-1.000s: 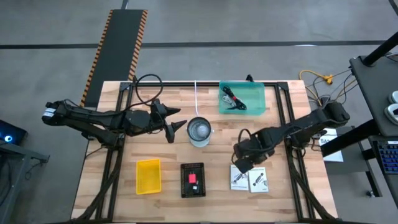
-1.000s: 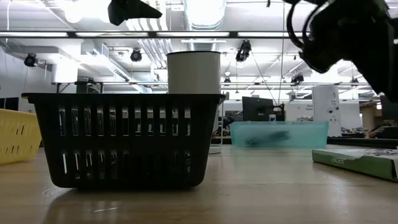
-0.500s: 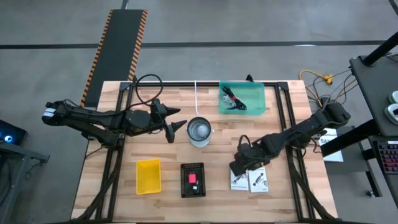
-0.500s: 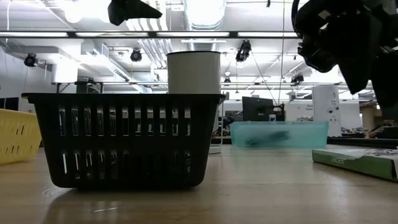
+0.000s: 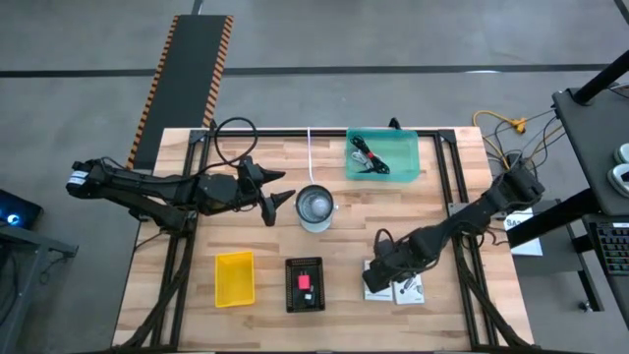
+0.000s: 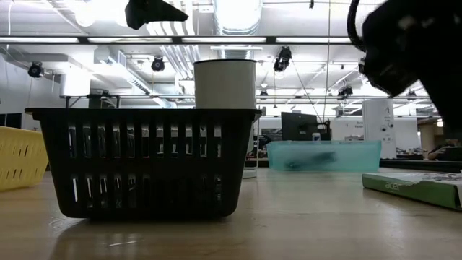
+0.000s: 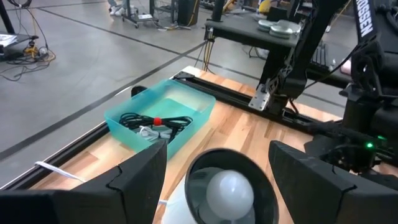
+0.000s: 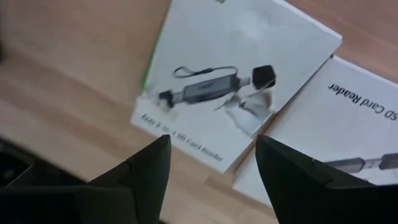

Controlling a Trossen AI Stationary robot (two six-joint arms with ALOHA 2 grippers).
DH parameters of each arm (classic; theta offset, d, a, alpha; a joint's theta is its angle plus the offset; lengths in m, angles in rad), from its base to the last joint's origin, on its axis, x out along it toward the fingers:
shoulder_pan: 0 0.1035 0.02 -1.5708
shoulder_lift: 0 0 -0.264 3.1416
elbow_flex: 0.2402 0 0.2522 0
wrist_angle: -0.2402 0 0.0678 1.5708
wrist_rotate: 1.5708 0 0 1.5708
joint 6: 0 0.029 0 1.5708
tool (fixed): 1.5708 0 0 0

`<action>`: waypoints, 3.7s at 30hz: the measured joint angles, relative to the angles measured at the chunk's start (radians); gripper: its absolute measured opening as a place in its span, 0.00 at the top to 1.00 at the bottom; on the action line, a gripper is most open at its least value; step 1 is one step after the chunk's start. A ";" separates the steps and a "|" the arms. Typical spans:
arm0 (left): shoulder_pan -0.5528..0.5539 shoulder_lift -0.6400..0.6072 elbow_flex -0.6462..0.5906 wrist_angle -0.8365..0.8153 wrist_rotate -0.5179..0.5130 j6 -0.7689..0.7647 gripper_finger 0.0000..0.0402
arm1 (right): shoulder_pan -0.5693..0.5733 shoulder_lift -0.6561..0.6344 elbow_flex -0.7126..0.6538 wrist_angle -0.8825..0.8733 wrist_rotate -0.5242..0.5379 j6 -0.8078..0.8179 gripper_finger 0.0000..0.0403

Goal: Pick and place items into bin
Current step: Put the left card reader box into the yellow bin

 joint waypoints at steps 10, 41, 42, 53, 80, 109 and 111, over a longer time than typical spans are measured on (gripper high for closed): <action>0.000 0.000 0.000 -0.041 0.000 -0.001 0.34 | 0.000 0.061 0.000 -0.003 0.002 0.007 0.46; 0.000 -0.001 -0.001 -0.039 0.000 -0.001 0.34 | 0.000 0.052 0.035 -0.165 0.144 0.007 0.46; 0.000 -0.001 -0.001 -0.039 0.000 -0.001 0.34 | 0.000 0.052 0.037 -0.155 0.155 0.003 0.46; 0.000 -0.001 -0.001 -0.039 0.000 -0.001 0.34 | 0.040 0.052 0.025 -0.161 0.159 -0.038 0.46; 0.000 -0.001 -0.001 -0.039 0.000 -0.002 0.34 | 0.074 0.052 0.002 -0.146 0.236 -0.156 0.55; 0.000 -0.001 -0.002 -0.041 0.000 -0.001 0.34 | 0.074 0.050 -0.108 0.082 0.043 -0.238 0.55; 0.000 -0.001 -0.002 -0.048 0.000 -0.001 0.34 | 0.074 0.049 -0.114 0.083 0.043 -0.238 0.56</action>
